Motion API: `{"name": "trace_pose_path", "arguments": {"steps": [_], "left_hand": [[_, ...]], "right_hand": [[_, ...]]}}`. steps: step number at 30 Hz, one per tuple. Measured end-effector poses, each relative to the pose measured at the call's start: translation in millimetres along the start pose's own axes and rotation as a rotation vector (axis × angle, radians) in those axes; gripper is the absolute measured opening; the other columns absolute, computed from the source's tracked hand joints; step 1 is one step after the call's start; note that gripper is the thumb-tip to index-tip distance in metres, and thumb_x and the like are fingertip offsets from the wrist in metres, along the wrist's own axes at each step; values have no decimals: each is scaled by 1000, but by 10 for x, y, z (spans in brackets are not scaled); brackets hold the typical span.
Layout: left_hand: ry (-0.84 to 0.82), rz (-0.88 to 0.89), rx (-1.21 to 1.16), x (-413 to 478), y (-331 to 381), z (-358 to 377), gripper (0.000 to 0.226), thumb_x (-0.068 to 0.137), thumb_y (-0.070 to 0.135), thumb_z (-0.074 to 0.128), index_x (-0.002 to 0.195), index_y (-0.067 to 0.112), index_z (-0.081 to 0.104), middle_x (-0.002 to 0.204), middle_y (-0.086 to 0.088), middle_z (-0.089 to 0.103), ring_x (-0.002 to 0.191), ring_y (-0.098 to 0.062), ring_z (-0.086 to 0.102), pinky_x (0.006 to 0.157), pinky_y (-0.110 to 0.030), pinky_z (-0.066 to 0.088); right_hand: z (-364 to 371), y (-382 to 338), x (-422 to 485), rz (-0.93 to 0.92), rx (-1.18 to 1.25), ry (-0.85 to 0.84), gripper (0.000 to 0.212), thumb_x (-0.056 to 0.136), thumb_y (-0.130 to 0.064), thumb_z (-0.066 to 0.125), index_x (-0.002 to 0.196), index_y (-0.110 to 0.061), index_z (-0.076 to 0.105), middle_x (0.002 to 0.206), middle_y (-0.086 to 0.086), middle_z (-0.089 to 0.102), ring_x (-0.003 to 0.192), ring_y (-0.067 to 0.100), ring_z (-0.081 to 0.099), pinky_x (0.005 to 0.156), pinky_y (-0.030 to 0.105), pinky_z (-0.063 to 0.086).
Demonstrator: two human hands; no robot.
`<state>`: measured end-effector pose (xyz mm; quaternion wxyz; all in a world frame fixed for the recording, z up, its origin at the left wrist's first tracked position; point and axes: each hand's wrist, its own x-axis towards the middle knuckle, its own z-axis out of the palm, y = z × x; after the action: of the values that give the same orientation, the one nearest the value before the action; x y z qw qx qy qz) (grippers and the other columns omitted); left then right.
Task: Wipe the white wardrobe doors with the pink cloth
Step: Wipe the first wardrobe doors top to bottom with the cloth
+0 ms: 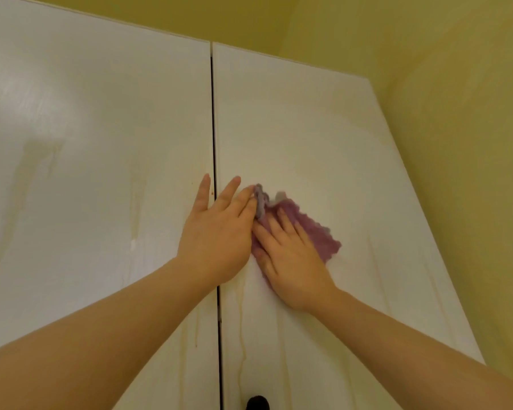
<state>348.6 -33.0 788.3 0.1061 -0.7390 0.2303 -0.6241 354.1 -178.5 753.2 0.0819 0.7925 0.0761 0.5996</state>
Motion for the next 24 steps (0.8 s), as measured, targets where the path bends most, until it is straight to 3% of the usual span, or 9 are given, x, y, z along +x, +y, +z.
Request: {"name": "trace_pose_path", "arguments": {"steps": [2,5,6,10,14,15,18,20,24], "left_hand": [[-13,12,-2,27,40,-3,52,102,26,9,151,17,-6,159,2,-8,146,-16,-12,108,-49,-23],[-14,15,-9,77,99,3,51,103,26,8,152,17,-5,160,2,-7,147,-15,-4,108,-49,-22],[-12,23,-3,84,120,7,51,103,26,8,151,17,-6,160,2,-7,147,-15,-4,107,-50,-22],[-3,77,32,91,238,35,53,102,28,9,152,15,-4,160,-1,-5,146,-19,-7,104,-51,-25],[-5,101,25,137,371,44,51,103,28,7,151,16,-5,160,0,-5,146,-19,-8,104,-52,-24],[-10,111,24,159,401,55,51,103,28,8,151,16,-6,160,0,-6,146,-19,-9,104,-52,-24],[-13,172,25,227,494,80,53,102,28,9,151,18,-7,160,0,-8,146,-20,-12,105,-53,-24],[-20,168,24,259,554,78,53,102,28,9,151,18,-7,160,0,-7,146,-20,-10,106,-53,-22],[-32,88,5,276,604,79,51,102,26,8,152,16,-4,160,-1,-2,147,-20,-5,107,-53,-21]], "right_hand": [[-103,269,50,28,38,-27,60,90,-51,2,148,-35,5,157,-9,0,144,15,-3,115,31,-1],[-162,554,183,410,70,50,49,101,-39,20,149,-32,9,157,-2,7,143,22,5,115,36,7],[-152,482,155,399,55,48,50,101,-39,20,149,-32,8,157,-2,6,144,22,4,115,34,5],[-37,375,-168,3,34,-39,58,90,-52,2,146,-38,-4,156,-12,-6,143,12,-8,114,29,-8],[-172,782,6,483,98,51,49,101,-39,18,148,-34,6,158,-3,4,144,20,0,116,36,2],[-147,723,-12,497,86,46,50,101,-39,19,148,-33,5,158,-3,3,144,21,-1,116,36,1],[-27,515,-233,162,48,9,55,97,-50,12,149,-32,4,157,-8,0,142,12,-8,115,31,-4],[-75,697,-273,91,55,5,56,95,-51,9,148,-34,7,157,-10,1,142,9,-7,115,32,-4],[-160,887,-108,506,66,60,49,101,-40,17,148,-35,5,157,-5,3,144,17,-1,116,36,1]]}}
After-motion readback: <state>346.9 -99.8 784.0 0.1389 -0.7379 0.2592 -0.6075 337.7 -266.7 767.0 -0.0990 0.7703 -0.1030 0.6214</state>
